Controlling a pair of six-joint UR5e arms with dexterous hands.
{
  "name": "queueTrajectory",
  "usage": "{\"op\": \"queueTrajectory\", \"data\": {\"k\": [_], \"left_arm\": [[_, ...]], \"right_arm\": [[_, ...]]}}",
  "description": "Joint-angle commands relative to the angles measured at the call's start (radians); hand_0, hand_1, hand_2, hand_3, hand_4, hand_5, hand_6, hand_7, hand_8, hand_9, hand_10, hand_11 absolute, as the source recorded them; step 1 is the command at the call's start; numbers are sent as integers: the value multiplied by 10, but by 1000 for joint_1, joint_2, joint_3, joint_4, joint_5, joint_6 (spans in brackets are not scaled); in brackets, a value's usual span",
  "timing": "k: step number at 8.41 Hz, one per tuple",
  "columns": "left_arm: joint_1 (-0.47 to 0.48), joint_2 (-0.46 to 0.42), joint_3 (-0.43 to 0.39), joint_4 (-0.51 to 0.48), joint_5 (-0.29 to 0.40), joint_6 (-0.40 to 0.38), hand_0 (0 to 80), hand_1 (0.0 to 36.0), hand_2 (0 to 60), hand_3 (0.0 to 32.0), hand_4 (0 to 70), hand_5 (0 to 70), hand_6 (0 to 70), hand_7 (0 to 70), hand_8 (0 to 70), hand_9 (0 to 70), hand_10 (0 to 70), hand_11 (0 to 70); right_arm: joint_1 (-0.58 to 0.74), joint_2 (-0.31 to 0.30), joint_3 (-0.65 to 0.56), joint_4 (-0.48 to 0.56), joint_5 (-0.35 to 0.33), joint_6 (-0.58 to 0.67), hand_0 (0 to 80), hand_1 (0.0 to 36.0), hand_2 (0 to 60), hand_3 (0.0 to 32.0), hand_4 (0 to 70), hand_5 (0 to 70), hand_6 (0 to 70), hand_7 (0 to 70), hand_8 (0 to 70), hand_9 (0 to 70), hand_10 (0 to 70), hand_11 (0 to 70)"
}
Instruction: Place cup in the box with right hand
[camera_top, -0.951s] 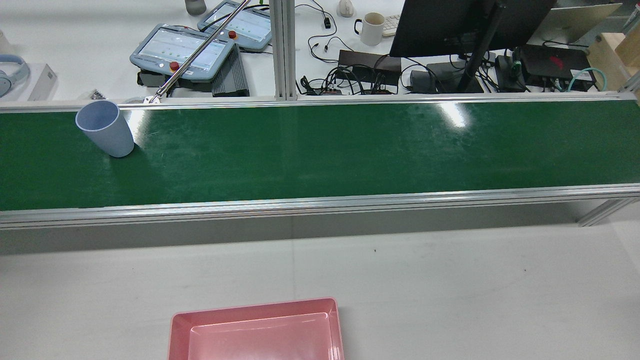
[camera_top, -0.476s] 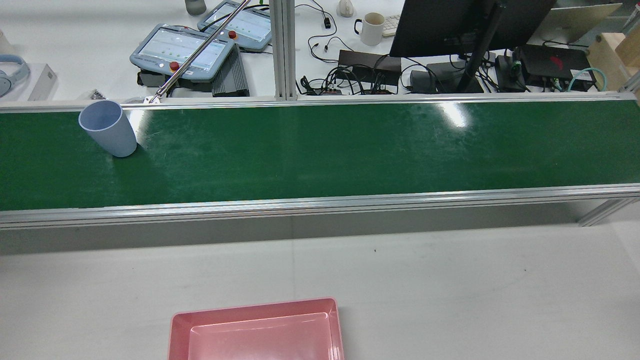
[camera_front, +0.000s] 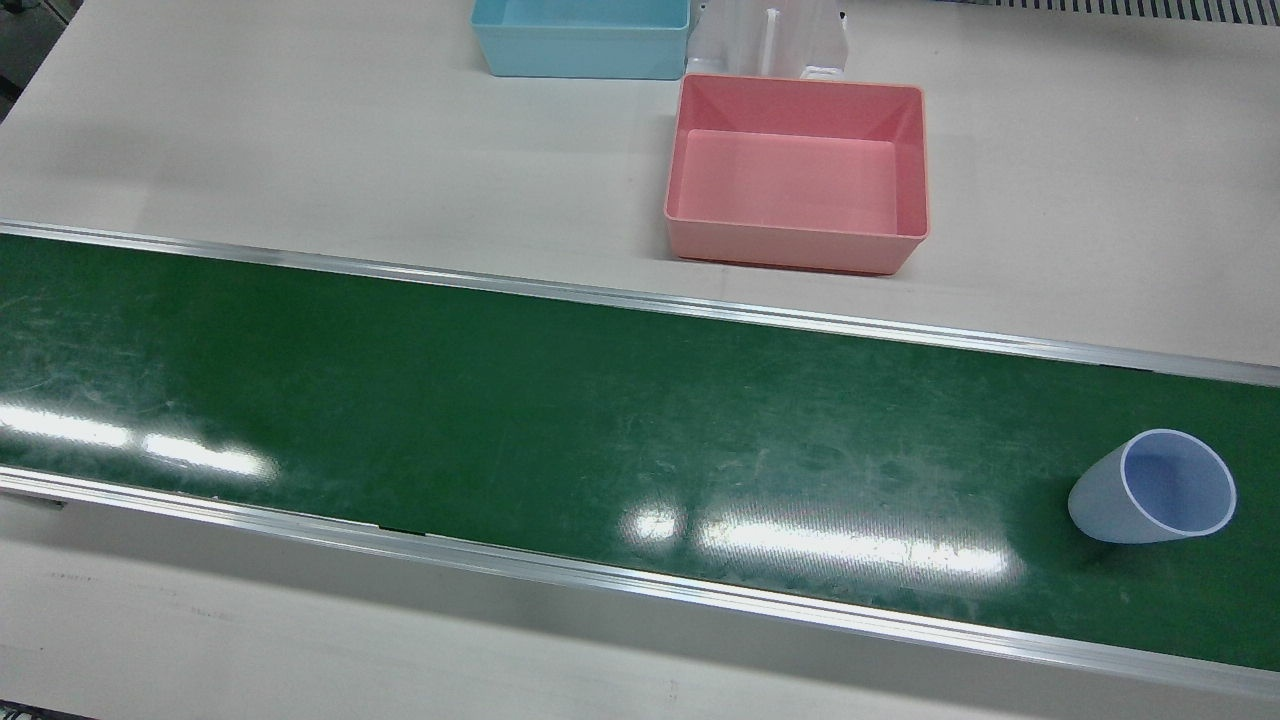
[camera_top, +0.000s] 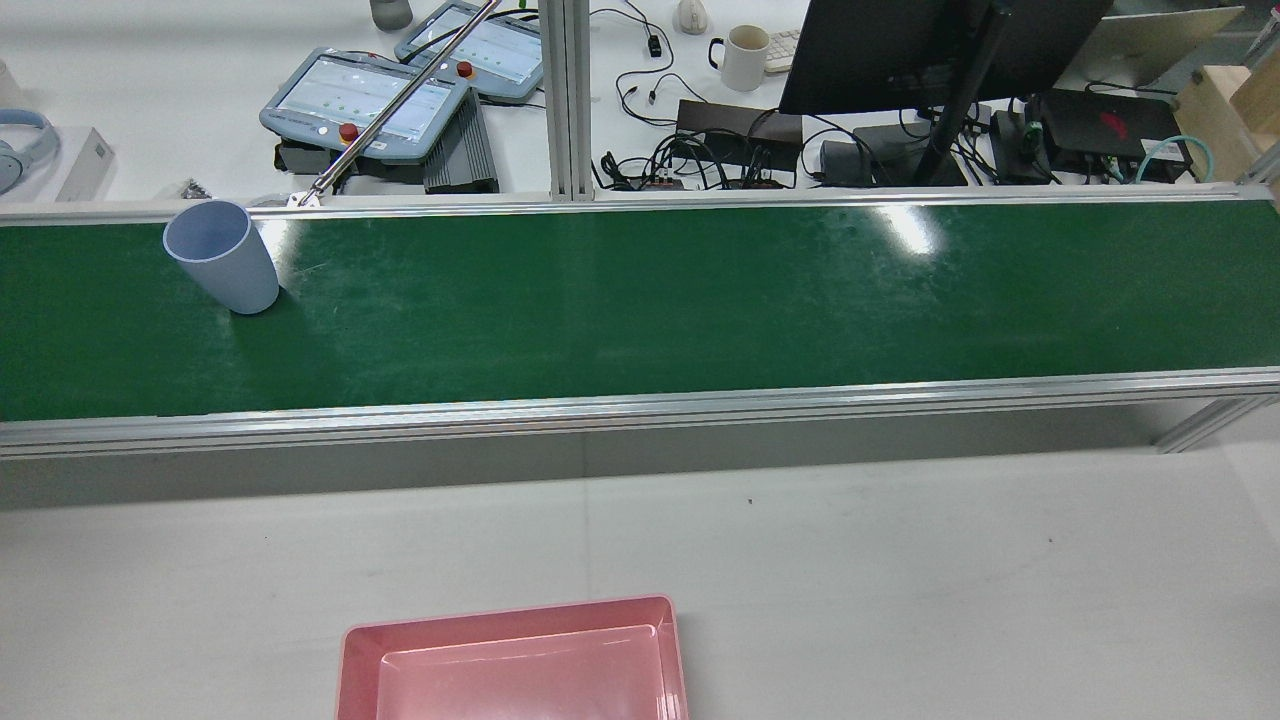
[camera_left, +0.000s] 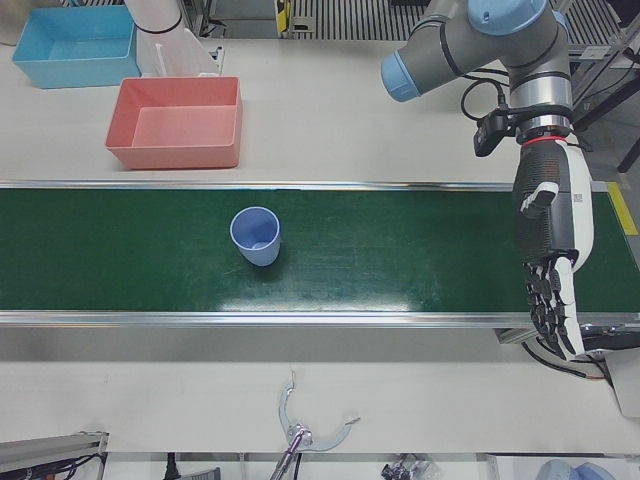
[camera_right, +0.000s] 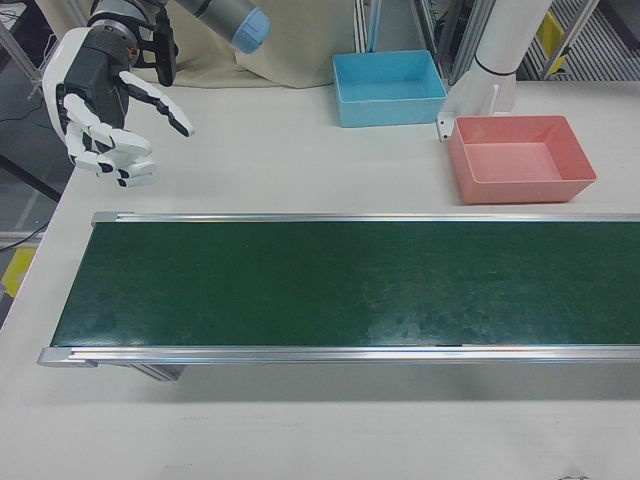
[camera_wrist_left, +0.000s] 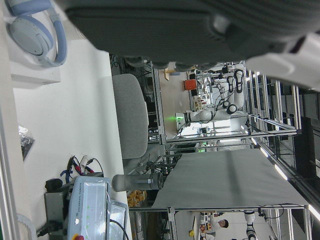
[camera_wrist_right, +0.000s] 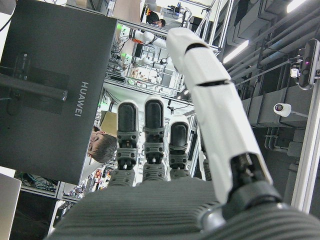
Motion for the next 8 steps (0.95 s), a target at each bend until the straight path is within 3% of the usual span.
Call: {"op": "queueTrajectory", "data": {"k": [1,8], "left_arm": [[0,0,0,0,-1,0,0,0,0,0,0,0,0,0,0,0,0,0],[0,0,0,0,1,0,0,0,0,0,0,0,0,0,0,0,0,0]], "right_arm": [[0,0,2,0,0,0,800,360,161,0,137,195,185,638,363,457,275,433],[0,0,0,0,0,0,800,360,163,0,139,195,184,634,361,455,275,432]]}}
